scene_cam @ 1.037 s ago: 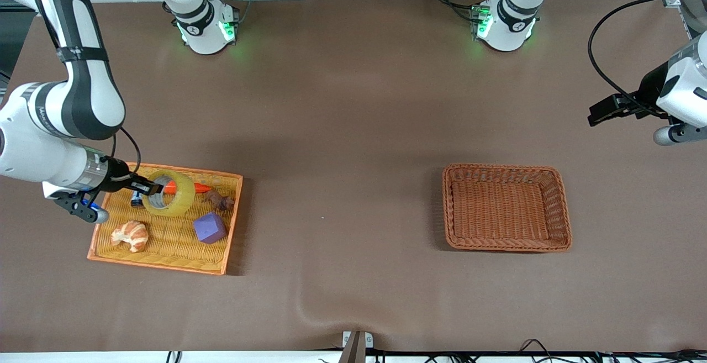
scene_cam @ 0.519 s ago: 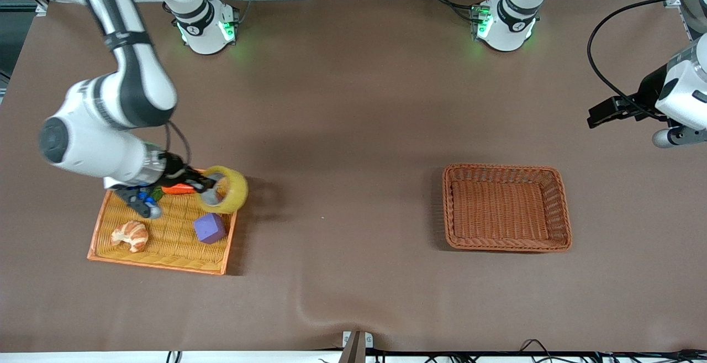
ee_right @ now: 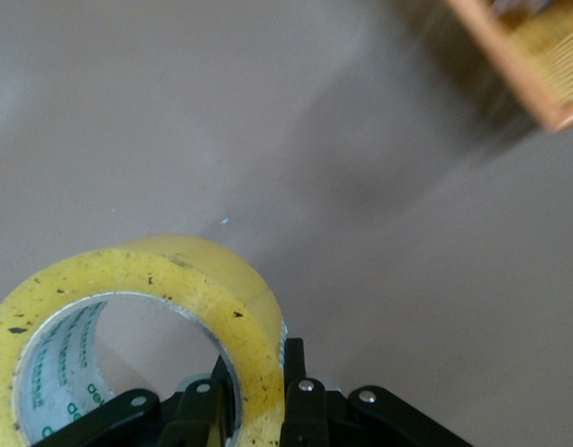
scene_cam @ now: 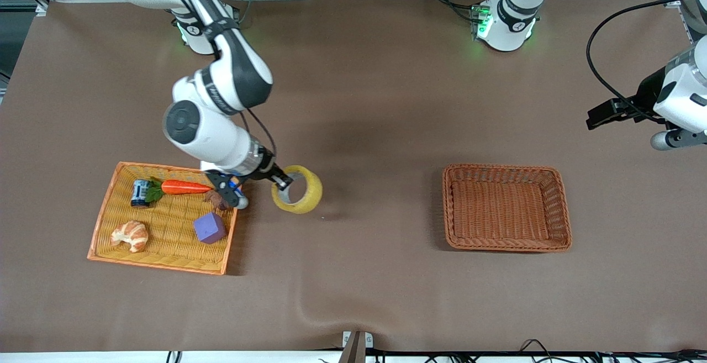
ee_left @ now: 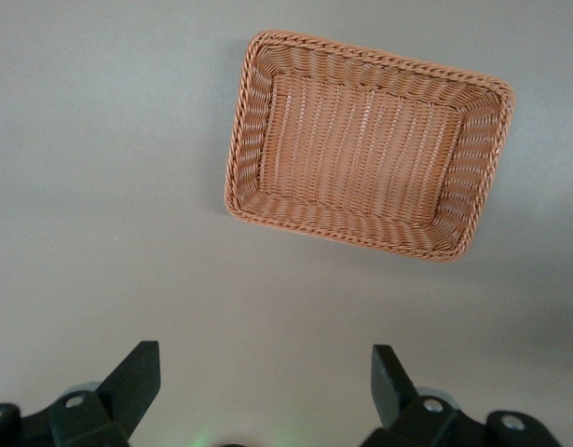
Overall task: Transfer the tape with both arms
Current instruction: 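Lift the tape roll and carry it toward the table's middle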
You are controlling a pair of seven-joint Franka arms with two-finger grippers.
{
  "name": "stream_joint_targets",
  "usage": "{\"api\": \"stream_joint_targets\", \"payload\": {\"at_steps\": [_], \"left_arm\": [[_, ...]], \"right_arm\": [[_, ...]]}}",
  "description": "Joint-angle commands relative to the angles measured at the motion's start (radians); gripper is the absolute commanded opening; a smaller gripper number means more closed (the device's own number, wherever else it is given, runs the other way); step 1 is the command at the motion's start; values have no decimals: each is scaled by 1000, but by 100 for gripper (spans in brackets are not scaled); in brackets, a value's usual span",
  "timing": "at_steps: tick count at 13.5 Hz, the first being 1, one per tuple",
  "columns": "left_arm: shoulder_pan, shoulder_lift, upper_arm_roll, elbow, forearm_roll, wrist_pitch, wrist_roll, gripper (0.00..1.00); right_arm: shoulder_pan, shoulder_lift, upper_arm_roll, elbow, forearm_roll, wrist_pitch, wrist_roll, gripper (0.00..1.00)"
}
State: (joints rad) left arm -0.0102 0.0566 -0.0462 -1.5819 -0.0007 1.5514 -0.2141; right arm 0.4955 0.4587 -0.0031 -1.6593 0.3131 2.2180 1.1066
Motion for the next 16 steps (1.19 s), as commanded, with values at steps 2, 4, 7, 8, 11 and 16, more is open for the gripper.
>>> {"api": "stream_joint_targets", "payload": {"at_steps": [2, 4, 7, 8, 11, 16], "left_arm": [[6, -4, -3, -4, -1, 13, 24, 100], [6, -3, -1, -4, 2, 13, 24, 100], [6, -1, -3, -4, 2, 15, 24, 100], [6, -1, -3, -4, 2, 15, 24, 100], [4, 2, -3, -4, 2, 15, 25, 100], [4, 5, -3, -3, 2, 16, 25, 100]], "right_arm": [[177, 182, -18, 101, -150, 144, 90, 0], [225, 233, -35, 119, -300, 155, 201, 0], [247, 274, -35, 145, -336, 221, 282, 16], [258, 294, -35, 153, -336, 250, 300, 23], [267, 317, -38, 162, -348, 278, 323, 100], [226, 267, -44, 170, -378, 252, 306, 100]]}}
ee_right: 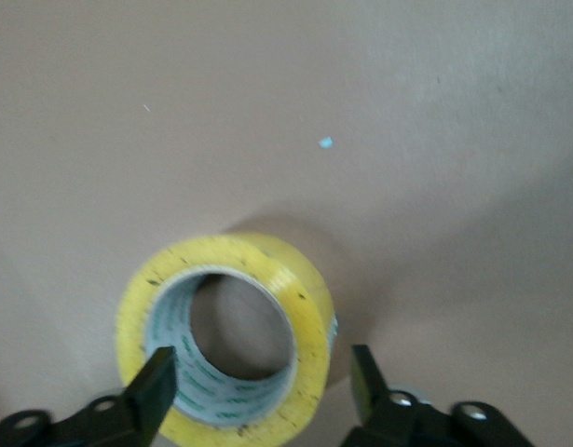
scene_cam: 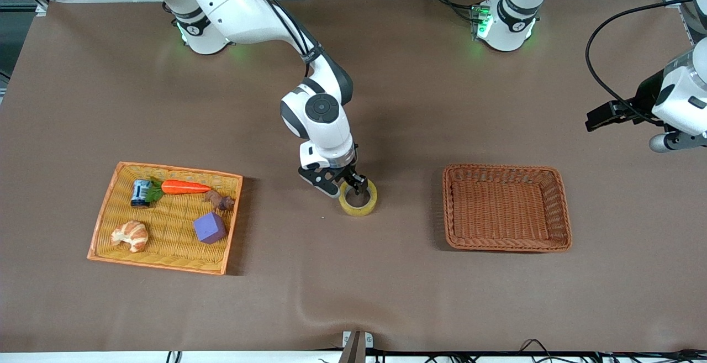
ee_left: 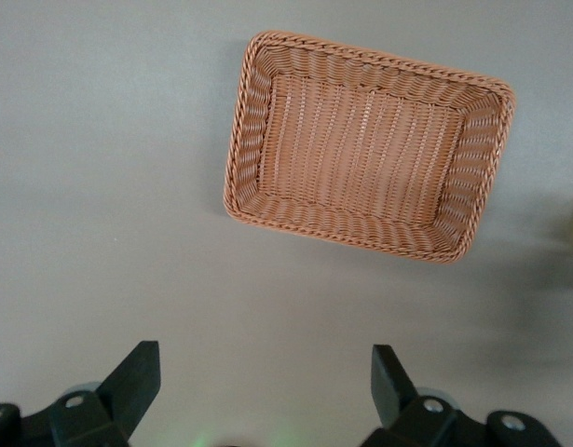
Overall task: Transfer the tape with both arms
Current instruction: 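Lift the tape roll and carry it toward the table's middle, then set the tape roll on the table and open the right gripper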
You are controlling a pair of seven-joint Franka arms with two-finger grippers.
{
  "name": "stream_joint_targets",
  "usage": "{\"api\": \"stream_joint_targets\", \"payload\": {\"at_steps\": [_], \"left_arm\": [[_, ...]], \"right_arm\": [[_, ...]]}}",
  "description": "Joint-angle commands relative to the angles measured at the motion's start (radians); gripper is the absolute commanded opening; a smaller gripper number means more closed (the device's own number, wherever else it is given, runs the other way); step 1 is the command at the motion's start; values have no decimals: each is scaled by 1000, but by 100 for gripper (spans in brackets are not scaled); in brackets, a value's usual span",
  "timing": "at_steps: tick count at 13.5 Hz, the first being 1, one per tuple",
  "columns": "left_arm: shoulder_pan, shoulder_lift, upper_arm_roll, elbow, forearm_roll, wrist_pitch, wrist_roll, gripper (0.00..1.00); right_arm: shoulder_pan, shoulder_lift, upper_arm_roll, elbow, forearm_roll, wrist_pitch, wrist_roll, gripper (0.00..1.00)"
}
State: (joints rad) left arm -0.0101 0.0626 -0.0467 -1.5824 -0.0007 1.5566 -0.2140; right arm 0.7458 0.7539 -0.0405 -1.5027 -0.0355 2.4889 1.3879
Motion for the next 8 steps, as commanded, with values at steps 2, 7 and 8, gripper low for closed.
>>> {"api": "stream_joint_targets", "payload": {"at_steps": [2, 7, 8], "left_arm": [[-1, 0, -2, 5, 14, 11, 28, 100], [-30, 0, -24, 18, 64, 11, 27, 100], [-37, 0, -33, 24, 65, 11, 25, 100]], "right_arm": [[-60, -76, -7, 16, -29, -70, -15, 100], [-184, -223, -6, 15, -14, -370, -278, 100], [-212, -252, -6, 13, -14, -431, -352, 100]]}}
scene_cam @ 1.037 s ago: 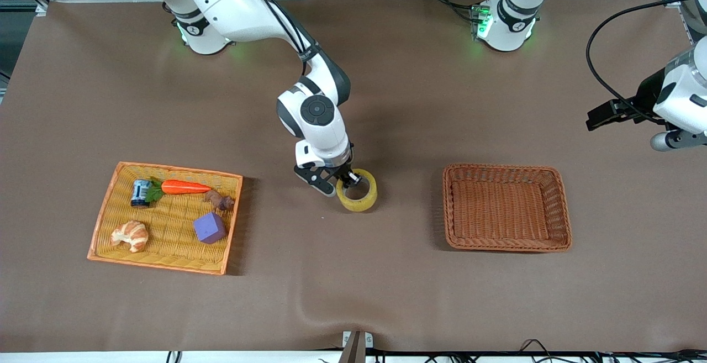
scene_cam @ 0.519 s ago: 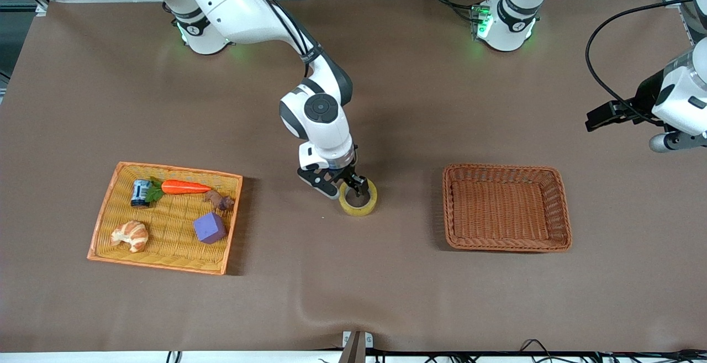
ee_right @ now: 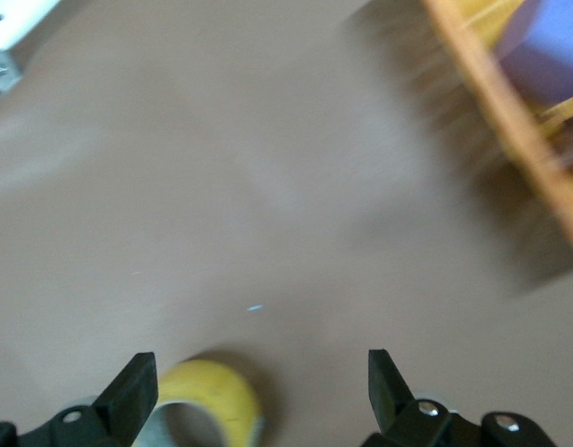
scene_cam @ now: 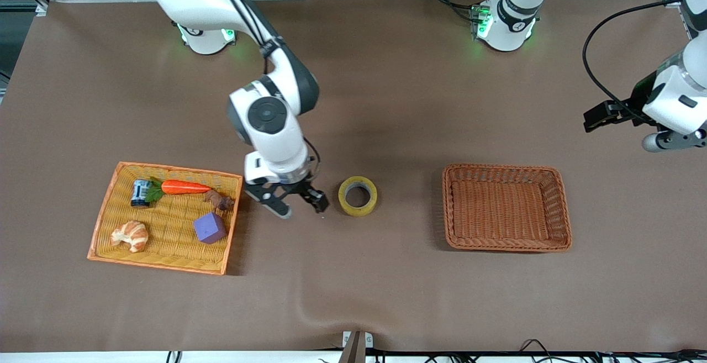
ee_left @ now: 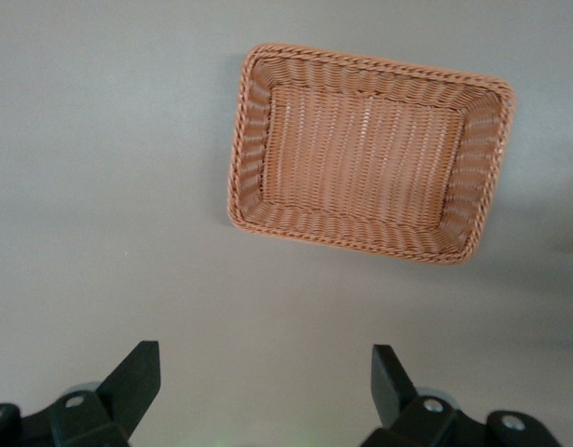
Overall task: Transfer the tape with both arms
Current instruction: 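Withdraw the right gripper while the left gripper reaches the tape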
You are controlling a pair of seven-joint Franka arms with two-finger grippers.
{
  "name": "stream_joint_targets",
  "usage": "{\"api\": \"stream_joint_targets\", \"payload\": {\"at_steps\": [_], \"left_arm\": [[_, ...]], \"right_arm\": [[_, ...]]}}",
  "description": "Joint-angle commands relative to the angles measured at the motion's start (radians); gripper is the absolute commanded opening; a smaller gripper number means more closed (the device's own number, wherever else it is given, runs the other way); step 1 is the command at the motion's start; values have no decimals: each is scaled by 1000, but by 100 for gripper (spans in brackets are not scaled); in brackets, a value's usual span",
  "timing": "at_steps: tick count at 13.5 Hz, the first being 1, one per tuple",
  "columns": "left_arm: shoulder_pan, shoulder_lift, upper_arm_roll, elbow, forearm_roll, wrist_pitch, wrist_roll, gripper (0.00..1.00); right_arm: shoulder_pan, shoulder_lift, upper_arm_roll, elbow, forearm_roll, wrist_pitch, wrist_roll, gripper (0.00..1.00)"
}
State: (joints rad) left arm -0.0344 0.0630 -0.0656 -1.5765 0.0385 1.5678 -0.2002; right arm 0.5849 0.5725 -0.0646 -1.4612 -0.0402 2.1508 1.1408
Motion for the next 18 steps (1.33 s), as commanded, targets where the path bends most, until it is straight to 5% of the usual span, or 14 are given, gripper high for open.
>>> {"api": "stream_joint_targets", "payload": {"at_steps": [1, 8, 12, 14, 18], "left_arm": [[-19, 0, -19, 20, 24, 1, 12, 100], [-123, 141, -132, 50, -57, 156, -102, 100], [-292, 354, -132, 163, -90, 260, -188, 100], [-358, 463, -131, 176, -123, 436, -275, 100], [-409, 630, -129, 176, -121, 733, -286, 100]], "right_arm": [[-77, -100, 19, -31, -9, -148, -166, 100], [-261, -278, 20, -175, 17, -240, -596, 100], [-313, -383, 20, -356, 19, -108, -723, 100], [-374, -442, 20, -451, 19, -39, -841, 100], [-483, -467, 20, -472, 52, -45, -1054, 100]]}}
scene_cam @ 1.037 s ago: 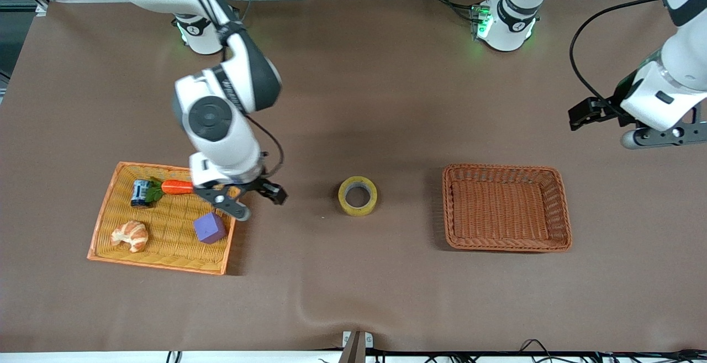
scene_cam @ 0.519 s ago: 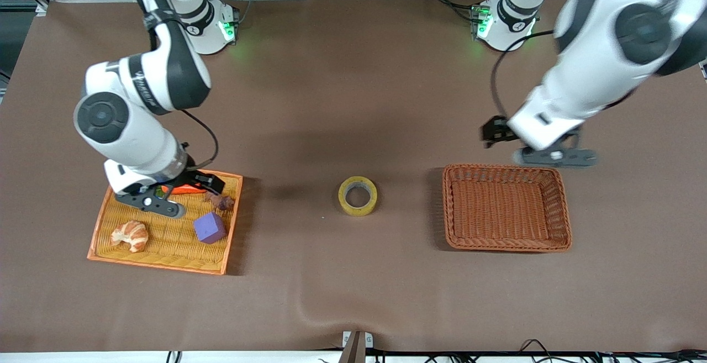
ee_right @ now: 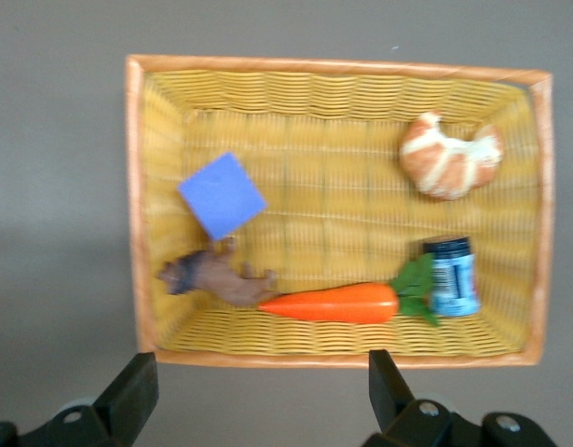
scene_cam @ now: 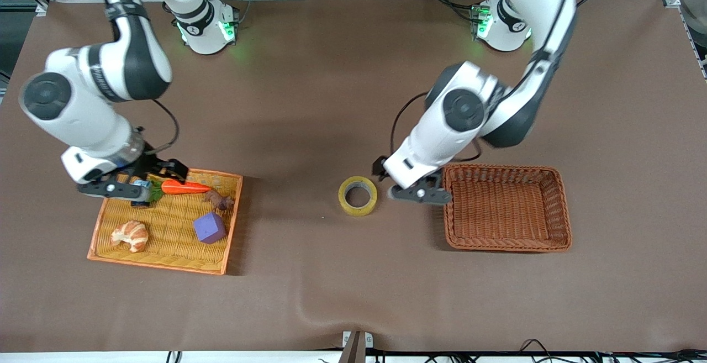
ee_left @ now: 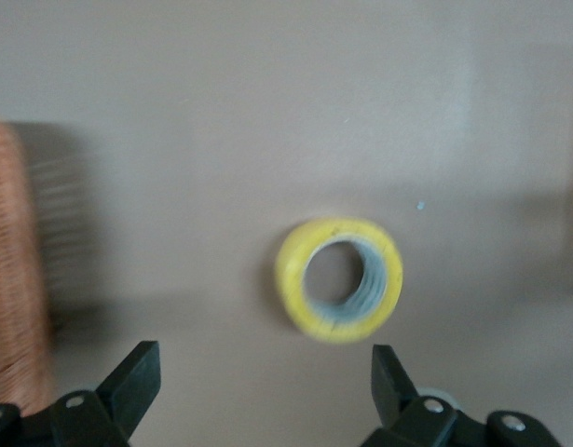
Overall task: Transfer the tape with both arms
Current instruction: 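Withdraw the right gripper while the left gripper reaches the tape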
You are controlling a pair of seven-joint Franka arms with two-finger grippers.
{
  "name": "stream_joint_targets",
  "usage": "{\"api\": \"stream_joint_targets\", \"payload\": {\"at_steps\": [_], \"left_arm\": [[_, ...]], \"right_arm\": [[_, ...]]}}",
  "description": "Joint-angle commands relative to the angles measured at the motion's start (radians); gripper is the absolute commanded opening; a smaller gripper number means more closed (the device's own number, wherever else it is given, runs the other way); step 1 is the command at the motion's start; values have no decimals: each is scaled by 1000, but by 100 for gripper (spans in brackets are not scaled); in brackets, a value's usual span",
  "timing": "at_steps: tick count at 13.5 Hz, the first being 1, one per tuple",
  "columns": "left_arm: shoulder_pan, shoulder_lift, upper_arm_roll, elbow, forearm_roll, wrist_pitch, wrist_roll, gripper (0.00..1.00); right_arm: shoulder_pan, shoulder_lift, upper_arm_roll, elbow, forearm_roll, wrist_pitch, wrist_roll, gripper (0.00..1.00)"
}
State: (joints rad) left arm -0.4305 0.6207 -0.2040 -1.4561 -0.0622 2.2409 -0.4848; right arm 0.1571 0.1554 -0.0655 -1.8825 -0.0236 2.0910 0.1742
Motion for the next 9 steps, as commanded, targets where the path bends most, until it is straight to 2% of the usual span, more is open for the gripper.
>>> {"api": "stream_joint_targets", "payload": {"at_steps": [1, 3, 6, 9], "left_arm": [[-34, 97, 18, 56, -18, 89, -3, 100], [-53, 154, 25, 57, -21, 158, 0, 100], [-86, 211, 37, 53, -4, 215, 2, 100], [-99, 261, 41, 52, 70, 227, 3, 100]], "right_arm": [[-85, -54, 21, -53, 47, 15, -129, 100], [-128, -62, 21, -53, 62, 11, -201, 100], [-129, -82, 20, -44, 64, -9, -216, 100], [-165, -129, 18, -41, 64, -31, -372, 100]]}}
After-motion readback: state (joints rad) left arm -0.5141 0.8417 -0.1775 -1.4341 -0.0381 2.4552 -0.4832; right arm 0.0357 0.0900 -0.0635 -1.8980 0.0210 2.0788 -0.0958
